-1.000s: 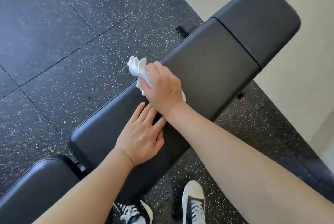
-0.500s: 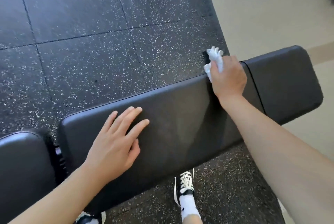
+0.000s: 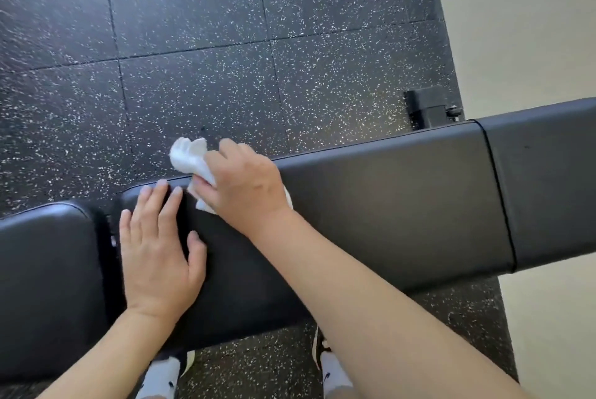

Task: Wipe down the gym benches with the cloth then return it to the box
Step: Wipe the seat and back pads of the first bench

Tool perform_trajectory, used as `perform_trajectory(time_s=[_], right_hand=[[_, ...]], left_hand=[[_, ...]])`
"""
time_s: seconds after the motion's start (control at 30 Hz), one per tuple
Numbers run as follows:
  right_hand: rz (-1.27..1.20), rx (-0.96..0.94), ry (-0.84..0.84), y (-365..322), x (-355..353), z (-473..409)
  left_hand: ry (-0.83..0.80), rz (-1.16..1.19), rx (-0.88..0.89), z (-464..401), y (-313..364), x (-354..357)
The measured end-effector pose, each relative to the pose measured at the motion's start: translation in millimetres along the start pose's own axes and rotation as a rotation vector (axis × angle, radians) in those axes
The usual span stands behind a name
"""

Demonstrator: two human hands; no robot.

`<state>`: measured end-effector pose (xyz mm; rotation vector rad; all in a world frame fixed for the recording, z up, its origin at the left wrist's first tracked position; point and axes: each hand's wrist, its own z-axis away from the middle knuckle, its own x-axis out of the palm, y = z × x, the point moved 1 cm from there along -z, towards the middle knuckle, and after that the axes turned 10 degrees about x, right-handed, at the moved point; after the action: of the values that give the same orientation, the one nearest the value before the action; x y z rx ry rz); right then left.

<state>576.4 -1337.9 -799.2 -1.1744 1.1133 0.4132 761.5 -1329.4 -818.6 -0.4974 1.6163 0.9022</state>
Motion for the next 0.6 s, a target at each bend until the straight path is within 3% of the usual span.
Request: perform_trajectory(time_s=[0.07,0.17,0.3,0.43,0.5,0.6], right_hand=[[0.095,-0.027,0.054,36,-19,-4],[0.426,-0.036,0.112,120,-64,-18],[0.702,0.227,0.012,209,-123,-37],[0.608,0.595,-0.068,202,-107,-46],[0.632,0.493,-0.138,159,-83,-49],[0.576,0.109,-0.235,63,-36,-43]], left_hand=[[0.001,-0.006,-0.016,0,2,-2],[0.000,-0.016,-0.011,0,0,-1],[-0.002,0.000,-0.011,0,-3,2],[-0.007,0.023,-0.013,2,-5,2],[-0.017,0.035,-0.018,2,-5,0],[-0.055,0.095,-0.032,-1,-4,-7]])
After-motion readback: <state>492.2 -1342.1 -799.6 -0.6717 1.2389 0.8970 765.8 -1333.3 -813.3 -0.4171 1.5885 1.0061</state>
